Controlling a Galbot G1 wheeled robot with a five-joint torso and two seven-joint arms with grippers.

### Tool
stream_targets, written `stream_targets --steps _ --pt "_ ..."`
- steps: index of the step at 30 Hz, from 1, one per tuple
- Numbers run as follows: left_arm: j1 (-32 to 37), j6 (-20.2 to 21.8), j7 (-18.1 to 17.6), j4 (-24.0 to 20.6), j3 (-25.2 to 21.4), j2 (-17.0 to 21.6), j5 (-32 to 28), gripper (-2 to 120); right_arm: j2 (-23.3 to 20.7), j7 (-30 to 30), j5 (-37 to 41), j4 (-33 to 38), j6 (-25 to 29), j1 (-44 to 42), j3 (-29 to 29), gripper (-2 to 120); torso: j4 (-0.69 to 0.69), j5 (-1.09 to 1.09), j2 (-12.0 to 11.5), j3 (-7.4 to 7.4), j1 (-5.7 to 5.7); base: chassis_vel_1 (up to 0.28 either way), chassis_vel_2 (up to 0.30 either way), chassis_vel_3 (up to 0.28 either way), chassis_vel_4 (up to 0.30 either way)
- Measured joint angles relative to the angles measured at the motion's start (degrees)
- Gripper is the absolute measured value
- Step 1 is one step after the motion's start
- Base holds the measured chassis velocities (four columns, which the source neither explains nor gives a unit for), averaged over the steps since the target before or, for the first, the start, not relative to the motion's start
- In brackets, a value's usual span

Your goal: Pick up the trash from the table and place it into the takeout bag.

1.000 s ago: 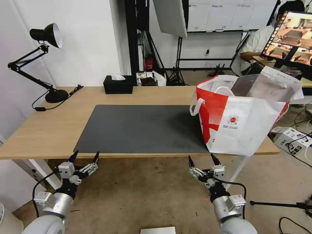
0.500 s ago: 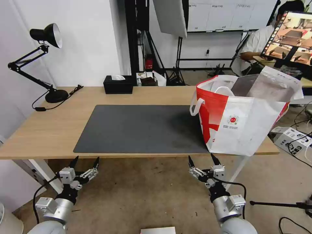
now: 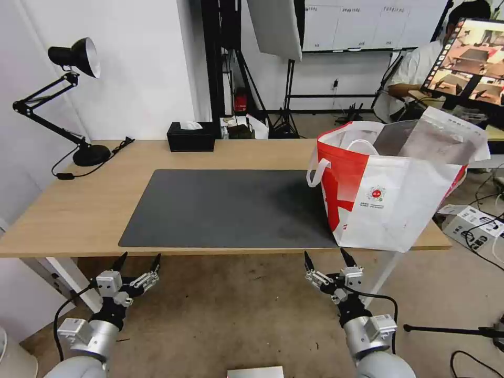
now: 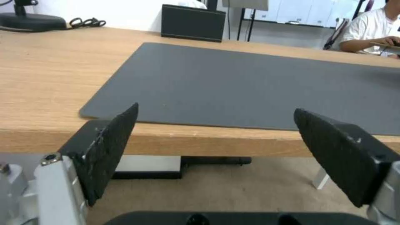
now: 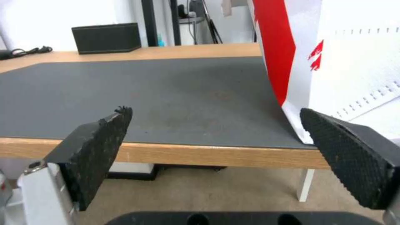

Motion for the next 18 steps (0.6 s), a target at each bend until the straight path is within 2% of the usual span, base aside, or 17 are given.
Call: stream_targets --steps 18 --pt "0.0 0.1 0.0 0.0 0.0 0.0 0.0 100 0.0 0.0 0.0 0.0 0.0 0.0 0.0 100 0.0 0.0 0.0 0.0 0.0 0.0 0.0 0.0 0.0"
